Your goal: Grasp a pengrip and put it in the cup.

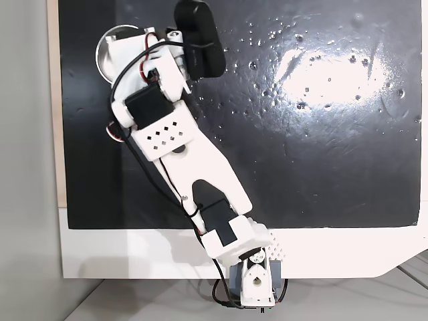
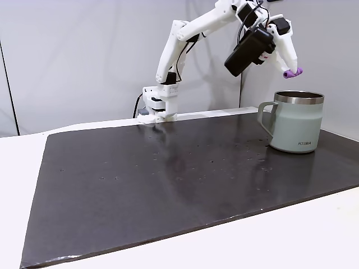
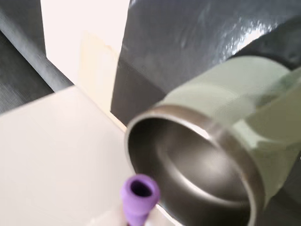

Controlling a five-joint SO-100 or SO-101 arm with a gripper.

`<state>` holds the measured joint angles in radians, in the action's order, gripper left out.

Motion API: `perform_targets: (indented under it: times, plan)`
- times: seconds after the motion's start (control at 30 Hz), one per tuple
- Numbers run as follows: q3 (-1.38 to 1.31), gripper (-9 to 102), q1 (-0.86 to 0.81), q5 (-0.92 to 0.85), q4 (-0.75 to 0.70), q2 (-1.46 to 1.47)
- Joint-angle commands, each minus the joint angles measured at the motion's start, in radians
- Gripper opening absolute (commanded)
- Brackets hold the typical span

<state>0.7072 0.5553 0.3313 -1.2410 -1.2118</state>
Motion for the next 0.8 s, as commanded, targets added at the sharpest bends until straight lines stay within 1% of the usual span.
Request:
perform_targets:
  times: [0.0,0.2,0.23,0.3,0.37,0.47,0.77]
  plan:
    - [-0.075,0,0.034,-0.025,0.029,-0.003]
    - [-0.08,0,0.034,-0.032,0.029,0.003]
    - [-0.083,5,0.032,-0.048,0.029,0.003]
    - [-0.086,18,0.026,-0.055,0.029,0.003]
    - [-0.086,24,0.018,-0.055,0.028,0.003]
    - [-0.086,26,0.014,-0.055,0.023,0.002]
    - [-0.086,26,0.014,-0.057,0.021,-0.005]
